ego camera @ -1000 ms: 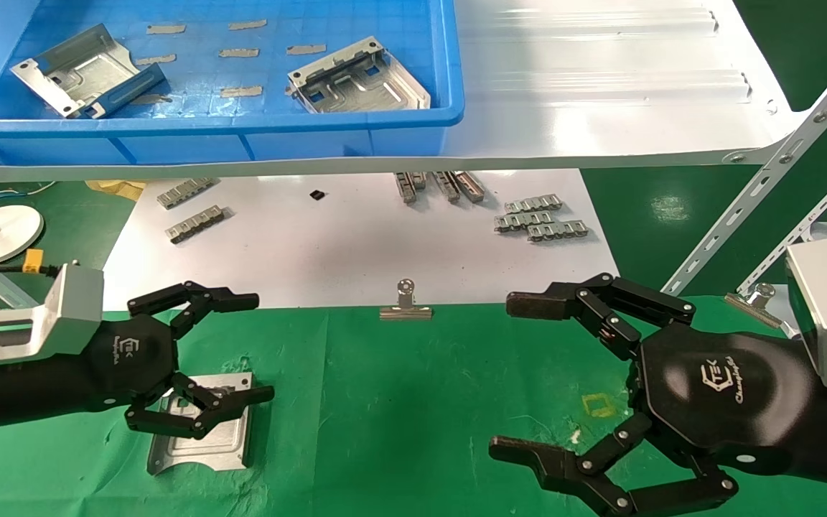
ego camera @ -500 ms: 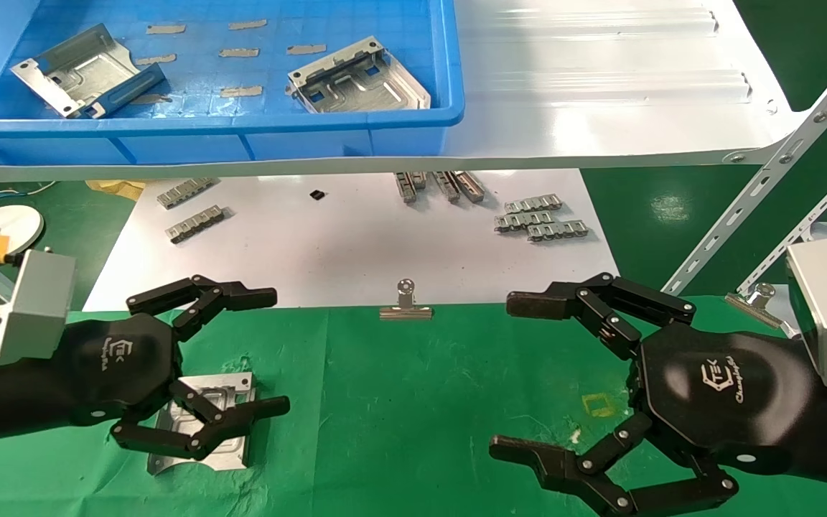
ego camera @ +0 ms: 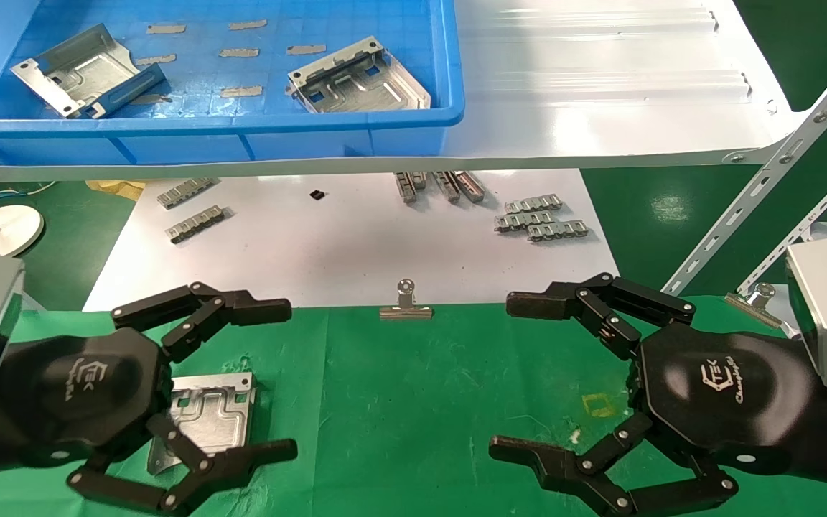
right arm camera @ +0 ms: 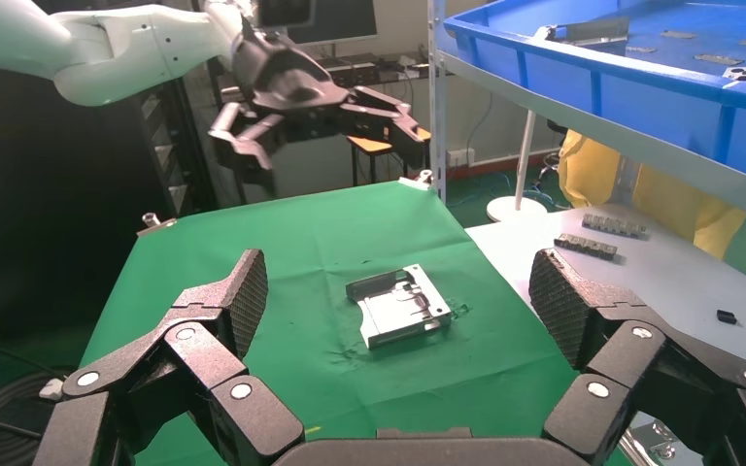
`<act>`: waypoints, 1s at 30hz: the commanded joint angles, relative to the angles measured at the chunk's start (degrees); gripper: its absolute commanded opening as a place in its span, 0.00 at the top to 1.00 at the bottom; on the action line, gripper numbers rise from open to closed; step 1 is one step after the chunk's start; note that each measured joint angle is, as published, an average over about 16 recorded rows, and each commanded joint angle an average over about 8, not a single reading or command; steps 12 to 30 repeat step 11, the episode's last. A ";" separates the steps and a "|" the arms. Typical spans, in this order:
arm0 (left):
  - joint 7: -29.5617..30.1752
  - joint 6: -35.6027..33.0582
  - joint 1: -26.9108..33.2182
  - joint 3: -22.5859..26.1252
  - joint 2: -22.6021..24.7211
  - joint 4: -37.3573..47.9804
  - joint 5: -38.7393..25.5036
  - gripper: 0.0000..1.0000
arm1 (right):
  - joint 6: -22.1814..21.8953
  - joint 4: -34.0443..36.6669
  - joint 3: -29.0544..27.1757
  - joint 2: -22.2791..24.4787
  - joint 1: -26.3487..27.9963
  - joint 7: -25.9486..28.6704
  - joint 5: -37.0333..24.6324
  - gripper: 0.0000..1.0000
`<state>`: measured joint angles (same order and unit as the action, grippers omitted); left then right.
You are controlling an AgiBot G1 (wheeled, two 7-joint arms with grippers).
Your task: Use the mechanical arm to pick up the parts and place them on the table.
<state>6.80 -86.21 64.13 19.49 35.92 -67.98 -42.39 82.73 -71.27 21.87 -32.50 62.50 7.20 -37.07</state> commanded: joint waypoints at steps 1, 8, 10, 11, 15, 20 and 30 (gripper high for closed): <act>1.69 0.22 -1.09 -1.48 -0.39 -2.39 0.23 0.00 | 0.00 0.00 0.00 0.00 0.00 0.00 0.00 0.00; 4.75 0.61 -3.32 -4.56 -1.15 -7.30 0.73 0.00 | -0.01 0.01 0.00 0.00 -0.01 0.00 0.01 0.00; 5.11 0.66 -3.63 -5.00 -1.26 -8.01 0.81 0.00 | -0.01 0.02 -0.01 0.01 -0.01 0.00 0.01 0.00; 5.07 0.67 -3.69 -5.08 -1.28 -8.13 0.84 0.00 | -0.01 0.02 -0.01 0.01 -0.01 0.00 0.02 0.00; 5.07 0.67 -3.69 -5.08 -1.28 -8.13 0.84 0.00 | -0.01 0.02 -0.01 0.01 -0.01 0.00 0.02 0.00; 5.07 0.67 -3.69 -5.08 -1.28 -8.13 0.84 0.00 | -0.01 0.02 -0.01 0.01 -0.01 0.00 0.02 0.00; 5.07 0.67 -3.69 -5.08 -1.28 -8.13 0.84 0.00 | -0.01 0.02 -0.01 0.01 -0.01 0.00 0.02 0.00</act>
